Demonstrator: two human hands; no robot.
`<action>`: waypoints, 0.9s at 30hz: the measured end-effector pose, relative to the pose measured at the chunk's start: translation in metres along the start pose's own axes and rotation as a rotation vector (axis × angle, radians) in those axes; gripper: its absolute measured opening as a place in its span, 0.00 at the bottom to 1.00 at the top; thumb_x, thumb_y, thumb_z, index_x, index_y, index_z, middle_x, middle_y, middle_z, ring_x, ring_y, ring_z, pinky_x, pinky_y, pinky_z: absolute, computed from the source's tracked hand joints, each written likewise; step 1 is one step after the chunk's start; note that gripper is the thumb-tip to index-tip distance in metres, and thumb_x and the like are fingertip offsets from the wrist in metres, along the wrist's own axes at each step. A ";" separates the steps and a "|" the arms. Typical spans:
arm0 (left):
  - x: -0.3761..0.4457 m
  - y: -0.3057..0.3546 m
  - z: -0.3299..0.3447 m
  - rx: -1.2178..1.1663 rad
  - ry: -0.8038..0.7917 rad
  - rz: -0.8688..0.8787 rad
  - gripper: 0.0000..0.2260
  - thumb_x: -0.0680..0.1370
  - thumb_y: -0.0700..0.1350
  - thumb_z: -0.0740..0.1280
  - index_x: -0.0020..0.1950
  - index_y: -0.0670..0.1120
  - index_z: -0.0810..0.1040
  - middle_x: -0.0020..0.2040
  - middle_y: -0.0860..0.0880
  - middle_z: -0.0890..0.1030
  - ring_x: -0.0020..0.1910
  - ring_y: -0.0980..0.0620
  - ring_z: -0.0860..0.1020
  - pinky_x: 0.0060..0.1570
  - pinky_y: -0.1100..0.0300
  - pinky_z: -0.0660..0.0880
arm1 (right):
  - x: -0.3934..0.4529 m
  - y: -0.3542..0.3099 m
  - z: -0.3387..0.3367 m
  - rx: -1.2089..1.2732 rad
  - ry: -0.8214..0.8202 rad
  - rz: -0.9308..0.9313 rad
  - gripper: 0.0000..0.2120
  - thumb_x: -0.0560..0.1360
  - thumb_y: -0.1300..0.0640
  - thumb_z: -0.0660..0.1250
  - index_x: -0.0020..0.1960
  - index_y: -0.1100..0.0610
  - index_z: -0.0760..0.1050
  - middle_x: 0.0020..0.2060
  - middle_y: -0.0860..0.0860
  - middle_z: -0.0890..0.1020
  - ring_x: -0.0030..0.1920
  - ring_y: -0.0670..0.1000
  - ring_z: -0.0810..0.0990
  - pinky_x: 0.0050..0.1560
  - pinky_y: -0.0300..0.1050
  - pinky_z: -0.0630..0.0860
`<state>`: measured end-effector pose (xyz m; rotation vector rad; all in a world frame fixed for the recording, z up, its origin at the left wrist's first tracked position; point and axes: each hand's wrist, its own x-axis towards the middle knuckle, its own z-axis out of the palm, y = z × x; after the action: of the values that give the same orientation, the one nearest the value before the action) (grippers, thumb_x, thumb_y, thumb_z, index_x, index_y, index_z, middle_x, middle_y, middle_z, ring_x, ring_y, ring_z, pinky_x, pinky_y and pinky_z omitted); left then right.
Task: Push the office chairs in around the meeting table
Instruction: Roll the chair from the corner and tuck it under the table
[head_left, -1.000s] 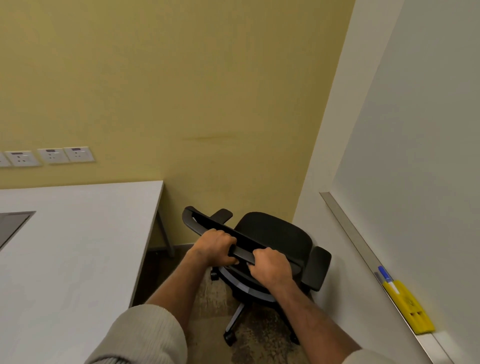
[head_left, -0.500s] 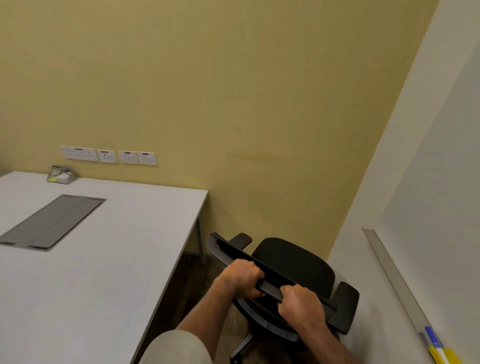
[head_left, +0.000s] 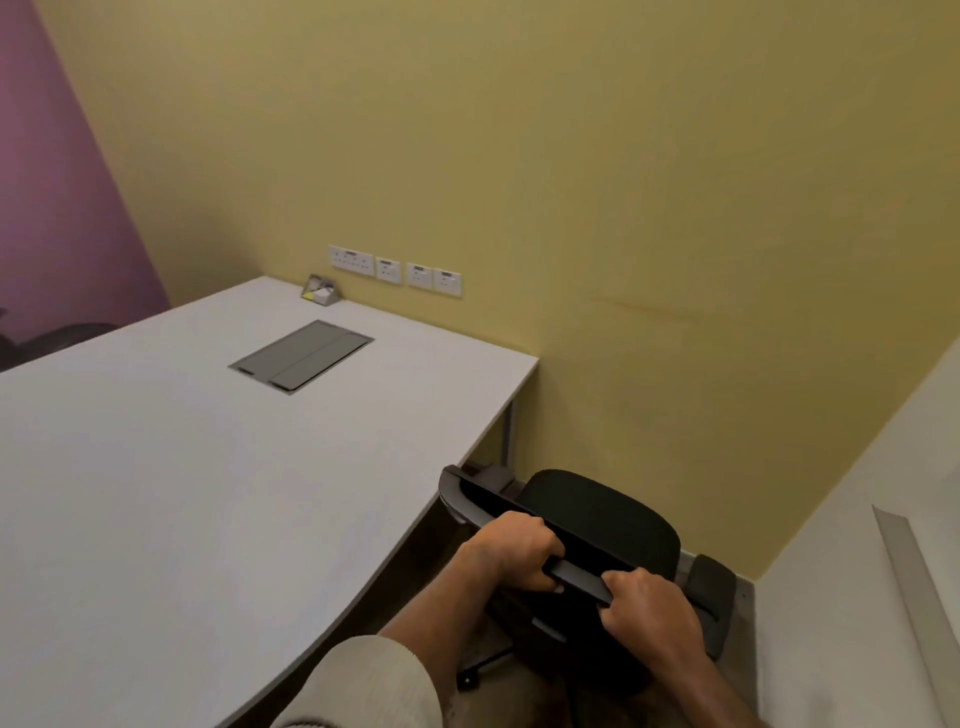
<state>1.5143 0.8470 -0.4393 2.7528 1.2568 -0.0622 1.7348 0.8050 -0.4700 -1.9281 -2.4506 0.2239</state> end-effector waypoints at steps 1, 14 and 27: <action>-0.021 0.003 0.002 -0.005 -0.013 -0.039 0.11 0.75 0.56 0.71 0.43 0.50 0.77 0.37 0.52 0.76 0.34 0.53 0.74 0.35 0.57 0.68 | -0.006 -0.006 0.002 -0.025 -0.029 -0.064 0.09 0.72 0.48 0.63 0.34 0.46 0.68 0.27 0.47 0.75 0.26 0.44 0.73 0.26 0.36 0.62; -0.061 0.059 0.021 -0.151 0.050 -0.451 0.11 0.75 0.55 0.66 0.36 0.52 0.71 0.33 0.52 0.74 0.32 0.48 0.74 0.34 0.53 0.73 | 0.031 0.040 -0.017 -0.175 -0.104 -0.469 0.04 0.70 0.54 0.63 0.40 0.51 0.76 0.31 0.46 0.78 0.33 0.46 0.77 0.30 0.37 0.66; -0.014 0.060 0.014 -0.073 0.147 -0.937 0.08 0.74 0.52 0.67 0.37 0.53 0.71 0.32 0.54 0.72 0.32 0.52 0.72 0.35 0.56 0.67 | 0.166 0.029 -0.035 -0.197 -0.177 -0.853 0.01 0.65 0.55 0.62 0.35 0.51 0.71 0.30 0.47 0.75 0.32 0.49 0.74 0.34 0.46 0.73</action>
<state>1.5508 0.7959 -0.4467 1.8936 2.3922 0.1057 1.7269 0.9757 -0.4513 -0.7585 -3.2298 0.1311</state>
